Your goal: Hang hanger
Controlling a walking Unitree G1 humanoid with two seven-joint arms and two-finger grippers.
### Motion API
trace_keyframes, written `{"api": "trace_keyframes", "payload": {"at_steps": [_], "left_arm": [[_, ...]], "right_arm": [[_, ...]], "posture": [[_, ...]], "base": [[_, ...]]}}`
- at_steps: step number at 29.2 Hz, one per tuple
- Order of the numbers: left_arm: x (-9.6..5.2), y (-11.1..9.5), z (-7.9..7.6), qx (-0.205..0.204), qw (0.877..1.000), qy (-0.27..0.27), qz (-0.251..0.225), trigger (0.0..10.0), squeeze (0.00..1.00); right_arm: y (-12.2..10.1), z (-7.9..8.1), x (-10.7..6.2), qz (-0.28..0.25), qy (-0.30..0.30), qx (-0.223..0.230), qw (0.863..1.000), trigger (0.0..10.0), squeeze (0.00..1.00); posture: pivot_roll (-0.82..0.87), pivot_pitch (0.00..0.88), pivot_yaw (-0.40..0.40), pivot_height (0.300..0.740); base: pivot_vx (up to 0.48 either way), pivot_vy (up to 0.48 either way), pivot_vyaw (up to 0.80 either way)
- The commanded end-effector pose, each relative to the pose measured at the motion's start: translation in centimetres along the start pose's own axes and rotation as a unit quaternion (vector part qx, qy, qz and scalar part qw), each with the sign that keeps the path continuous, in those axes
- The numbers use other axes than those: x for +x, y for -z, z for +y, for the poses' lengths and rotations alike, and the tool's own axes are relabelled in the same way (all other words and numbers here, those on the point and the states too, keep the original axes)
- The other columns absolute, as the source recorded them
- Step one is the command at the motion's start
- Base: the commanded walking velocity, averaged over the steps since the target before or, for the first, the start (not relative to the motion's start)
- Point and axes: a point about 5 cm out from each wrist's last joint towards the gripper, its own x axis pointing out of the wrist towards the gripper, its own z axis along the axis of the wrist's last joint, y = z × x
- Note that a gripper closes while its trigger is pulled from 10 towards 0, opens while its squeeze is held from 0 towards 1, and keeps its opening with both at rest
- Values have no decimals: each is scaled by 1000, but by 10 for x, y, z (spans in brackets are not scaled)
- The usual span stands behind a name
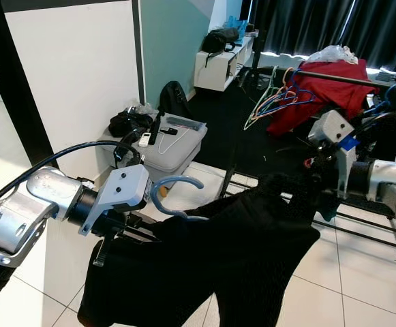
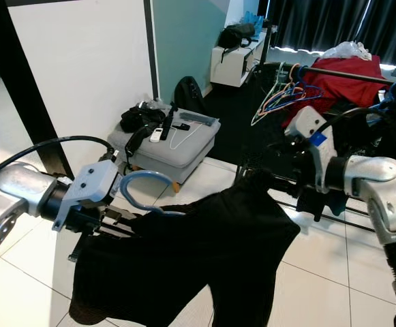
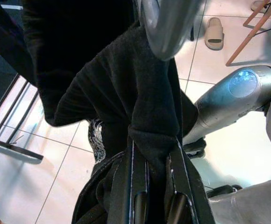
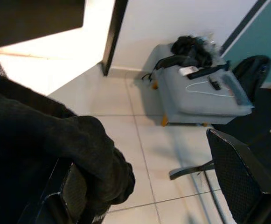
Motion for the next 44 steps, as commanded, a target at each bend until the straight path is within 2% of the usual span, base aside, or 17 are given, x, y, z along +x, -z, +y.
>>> {"api": "trace_keyframes", "payload": {"at_steps": [1, 9, 10, 13, 14, 15, 17, 18, 23, 27, 28, 31, 32, 36, 40, 42, 44], "left_arm": [[0, -2, -1, 10, 1000, 1, -3, 10000, 0], [0, -2, -1, 10, 1000, 1, -3, 10000, 0], [-4, -2, 1, 11, 1000, -7, -1, 10000, 0], [-14, 7, 14, 30, 997, -57, 51, 10000, 0], [-16, 11, 18, 38, 994, -76, 73, 10000, 0], [-18, 14, 22, 46, 991, -91, 88, 10000, 0], [-18, 15, 23, 50, 990, -98, 93, 10000, 0], [-19, 17, 27, 52, 987, -117, 102, 10000, 0], [-35, 16, 58, 97, 951, -260, 136, 10000, 0], [-49, 12, 72, 131, 923, -329, 151, 10000, 0], [-52, 8, 75, 149, 913, -350, 148, 10000, 0], [-54, 5, 77, 161, 907, -363, 144, 10000, 0], [-57, -2, 81, 193, 893, -384, 133, 10000, 0], [-61, -13, 86, 249, 866, -416, 123, 10000, 0], [-74, -20, 94, 304, 815, -472, 142, 10000, 0], [-85, -20, 100, 308, 773, -535, 150, 10000, 0], [-87, -17, 101, 285, 764, -562, 137, 10000, 0]], "right_arm": [[-6, -7, -8, -19, 17, -6, 1000, 10000, 1000], [-6, -7, -8, -19, 17, -6, 1000, 10000, 1000], [-1, -9, -14, -8, 26, -5, 1000, 10000, 804], [0, -5, -28, -57, 20, 26, 998, 9451, 647], [-4, -4, -32, -83, 20, 35, 996, 3843, 631], [-8, -4, -34, -106, 20, 40, 993, 2235, 627], [-10, -5, -34, -116, 21, 41, 992, 2235, 627], [-14, -5, -35, -137, 22, 41, 989, 0, 608], [-37, 4, -42, -250, -30, 67, 965, 0, 518], [-39, 16, -43, -262, -72, 75, 960, 0, 329], [-35, 20, -42, -249, -80, 74, 962, 0, 125], [-31, 23, -41, -240, -84, 73, 964, 0, 125], [-24, 22, -37, -222, -64, 73, 970, 10000, 0], [-14, 15, -34, -197, -14, 77, 977, 10000, 0], [-4, -6, -36, -182, 96, 103, 973, 10000, 0], [6, -22, -40, -187, 190, 141, 953, 10000, 0], [10, -26, -41, -201, 222, 169, 939, 10000, 0]], "posture": [[-30, 0, -69, 740], [-30, 0, -69, 740], [-30, 0, -68, 740], [-35, 0, -56, 740], [-37, 0, -54, 740], [-37, 0, -54, 740], [-37, 0, -54, 740], [-37, 0, -53, 740], [-37, 0, -53, 740], [-36, 0, -53, 740], [-37, 0, -53, 740], [-37, 0, -53, 740], [-36, 0, -54, 740], [-35, 0, -54, 740], [-36, 0, -50, 740], [-40, 0, -47, 740], [-42, 0, -46, 740]], "base": [[0, 0, 0], [0, 0, 0], [0, 0, 0], [0, 0, 0], [0, 0, 0], [0, 0, 0], [0, 0, 0], [0, 0, 0], [0, 0, 0], [0, 0, 0], [0, 0, 0], [0, 0, 0], [0, 0, 0], [0, 0, 0], [0, 0, 0], [0, 0, 0], [0, 0, 0]]}}
